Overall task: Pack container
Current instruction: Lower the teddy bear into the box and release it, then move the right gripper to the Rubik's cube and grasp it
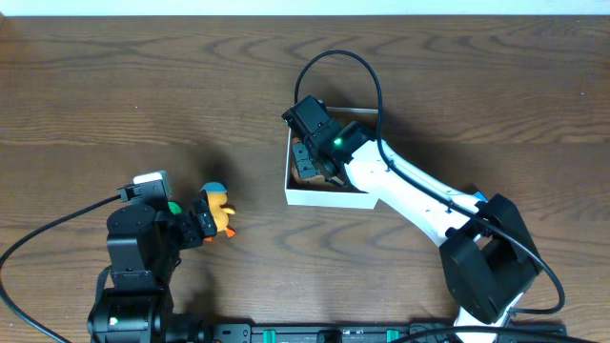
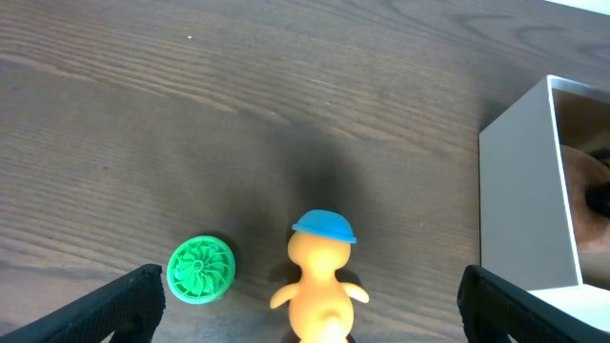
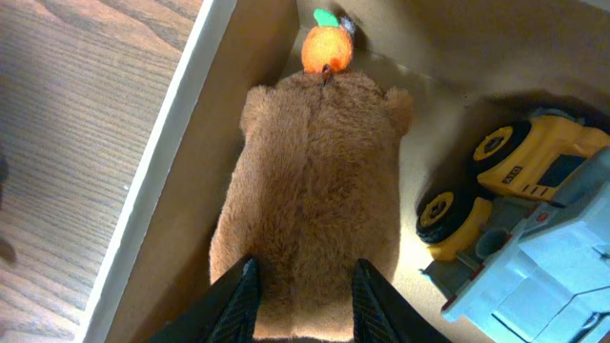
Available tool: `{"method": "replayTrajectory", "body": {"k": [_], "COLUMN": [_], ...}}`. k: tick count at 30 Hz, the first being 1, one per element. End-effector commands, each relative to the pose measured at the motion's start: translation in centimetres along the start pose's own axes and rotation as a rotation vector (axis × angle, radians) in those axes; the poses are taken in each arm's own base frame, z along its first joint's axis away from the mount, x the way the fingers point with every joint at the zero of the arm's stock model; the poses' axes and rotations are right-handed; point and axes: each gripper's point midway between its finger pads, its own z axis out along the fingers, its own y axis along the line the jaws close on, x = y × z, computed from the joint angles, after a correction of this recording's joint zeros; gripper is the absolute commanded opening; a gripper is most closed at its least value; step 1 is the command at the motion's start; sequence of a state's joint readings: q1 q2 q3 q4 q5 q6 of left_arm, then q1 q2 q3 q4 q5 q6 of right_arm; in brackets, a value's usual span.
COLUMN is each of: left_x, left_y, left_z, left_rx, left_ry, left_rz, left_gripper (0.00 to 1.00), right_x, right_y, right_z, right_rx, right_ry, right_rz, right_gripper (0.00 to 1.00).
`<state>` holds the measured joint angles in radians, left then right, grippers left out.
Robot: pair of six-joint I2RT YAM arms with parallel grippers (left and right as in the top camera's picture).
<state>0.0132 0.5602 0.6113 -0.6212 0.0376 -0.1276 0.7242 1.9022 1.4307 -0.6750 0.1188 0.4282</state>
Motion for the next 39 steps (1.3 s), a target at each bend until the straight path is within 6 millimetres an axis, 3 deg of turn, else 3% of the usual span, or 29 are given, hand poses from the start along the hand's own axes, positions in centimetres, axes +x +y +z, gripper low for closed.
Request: {"method": "replayTrajectory", "body": {"k": [1,5,8,10,13,15,17,19,20,21,22,27,39], "left_x": [-1.0,-1.1,-1.0,-1.1,-1.1,-1.1,-1.1,-1.1,-1.1,-1.1,-1.1,-1.1,-1.1], "left_y": [0.1,0.1,0.1,0.1,0.1,0.1,0.1,0.1,0.1,0.1,0.1,0.1,0.1], "left_z": [-0.5,-0.5,-0.5,-0.5,-0.5,-0.5,-0.5,-0.5,-0.5,-0.5,-0.5,-0.5,-0.5], "left_rx": [-0.011,-0.011,-0.011,-0.011,-0.011,-0.011,-0.011,-0.011,-0.011,-0.011,-0.011,-0.011,-0.011], "left_ry": [-0.028,-0.028,-0.028,-0.028,-0.028,-0.028,-0.028,-0.028,-0.028,-0.028,-0.028,-0.028,-0.028], "left_rz": [-0.006,-0.006,-0.006,-0.006,-0.006,-0.006,-0.006,-0.006,-0.006,-0.006,-0.006,-0.006,-0.006], "left_gripper": [0.98,0.98,0.98,0.98,0.98,0.98,0.98,0.98,0.98,0.98,0.98,0.98,0.98], "right_x": [-0.1,-1.8,-4.4,-5.7,-6.5,-5.9,-3.9,-0.4,1.6,3.1,4.9,8.3,15.3], "right_y": [0.4,-0.4,-2.4,-4.5,-9.4,-12.9,-16.5,-20.2,-21.8,-23.0,-24.3,-26.5,-26.0], "right_z": [-0.4,-2.7,-6.3,-8.9,-13.2,-15.2,-16.5,-17.3,-17.5,-17.7,-17.9,-16.7,-10.2], "right_rx": [0.007,0.011,0.019,0.018,0.022,0.042,0.1,0.181,0.225,0.26,0.291,0.312,0.344], "right_ry": [-0.019,-0.079,-0.169,-0.225,-0.281,-0.281,-0.242,-0.151,-0.097,-0.054,0.001,0.106,0.27], "right_rz": [-0.013,-0.011,0.055,0.149,0.337,0.439,0.565,0.75,0.847,0.916,0.975,1.035,1.068], "right_gripper": [0.35,0.39,0.46,0.53,0.57,0.59,0.65,0.74,0.87,0.98,0.99,0.99,0.99]}}
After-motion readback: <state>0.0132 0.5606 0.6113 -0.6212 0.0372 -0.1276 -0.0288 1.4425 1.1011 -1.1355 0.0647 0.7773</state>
